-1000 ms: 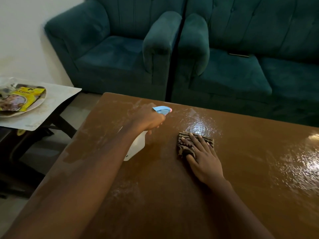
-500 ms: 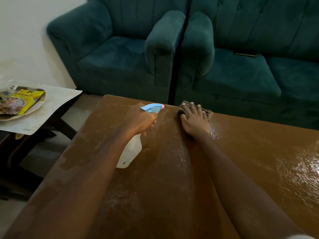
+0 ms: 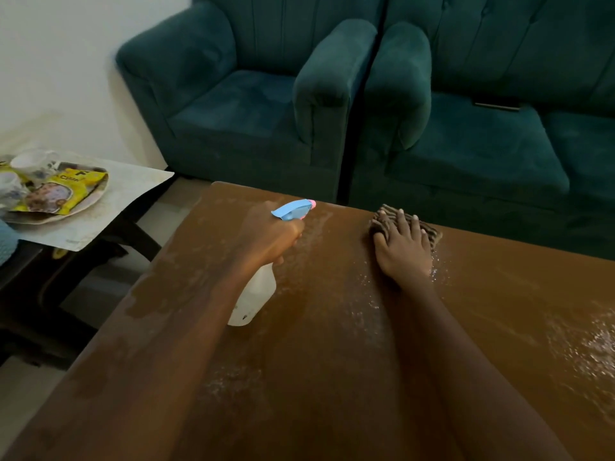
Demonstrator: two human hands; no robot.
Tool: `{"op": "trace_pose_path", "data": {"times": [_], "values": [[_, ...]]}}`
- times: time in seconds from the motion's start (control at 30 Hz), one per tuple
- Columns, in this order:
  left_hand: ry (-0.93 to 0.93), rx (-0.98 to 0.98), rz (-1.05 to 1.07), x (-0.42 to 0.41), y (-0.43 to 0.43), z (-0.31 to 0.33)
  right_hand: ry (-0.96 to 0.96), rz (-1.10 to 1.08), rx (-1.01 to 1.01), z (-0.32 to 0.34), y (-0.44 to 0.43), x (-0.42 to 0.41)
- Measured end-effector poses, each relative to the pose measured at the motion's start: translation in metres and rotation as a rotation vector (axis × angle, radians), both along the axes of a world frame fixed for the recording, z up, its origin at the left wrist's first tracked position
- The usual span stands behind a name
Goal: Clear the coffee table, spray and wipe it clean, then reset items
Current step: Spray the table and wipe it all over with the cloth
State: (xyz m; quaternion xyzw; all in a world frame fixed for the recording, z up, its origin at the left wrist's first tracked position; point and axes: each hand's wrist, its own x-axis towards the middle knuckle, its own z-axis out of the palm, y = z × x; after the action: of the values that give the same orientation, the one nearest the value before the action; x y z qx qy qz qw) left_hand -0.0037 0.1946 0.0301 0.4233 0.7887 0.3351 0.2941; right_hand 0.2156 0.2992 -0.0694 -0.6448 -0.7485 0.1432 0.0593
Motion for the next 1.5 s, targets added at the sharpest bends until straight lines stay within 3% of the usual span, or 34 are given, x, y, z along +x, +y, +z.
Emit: {"op": "trace_pose_path", "data": {"times": [0.13,0.27,0.5,0.83,1.07,1.27,1.37,1.5], "values": [[-0.001,0.04,0.003,-0.001,-0.005,0.005,0.004,0.174,-0.001,0.001,0.006,-0.057],[-0.007,-0.002,-0.042,-0.007,-0.004,0.006,-0.012,0.256,0.008,-0.001,-0.023,-0.063],[0.092,-0.067,-0.222,-0.016,0.008,0.014,-0.008,0.127,0.029,-0.01,-0.056,-0.051],[0.37,-0.151,-0.279,-0.083,0.007,0.021,0.022,0.053,-0.003,-0.007,-0.043,-0.059],[0.2,-0.077,-0.205,-0.122,-0.001,0.003,0.012,0.023,-0.012,0.005,0.007,-0.106],[0.064,-0.008,-0.122,-0.14,-0.011,0.005,-0.021,0.357,0.016,-0.002,-0.014,-0.183],[0.044,-0.015,-0.134,-0.139,-0.011,0.006,-0.017,0.458,0.04,0.001,-0.057,-0.161],[0.056,-0.027,-0.154,-0.136,-0.011,0.002,-0.015,0.297,0.028,-0.001,-0.079,-0.104]]}}
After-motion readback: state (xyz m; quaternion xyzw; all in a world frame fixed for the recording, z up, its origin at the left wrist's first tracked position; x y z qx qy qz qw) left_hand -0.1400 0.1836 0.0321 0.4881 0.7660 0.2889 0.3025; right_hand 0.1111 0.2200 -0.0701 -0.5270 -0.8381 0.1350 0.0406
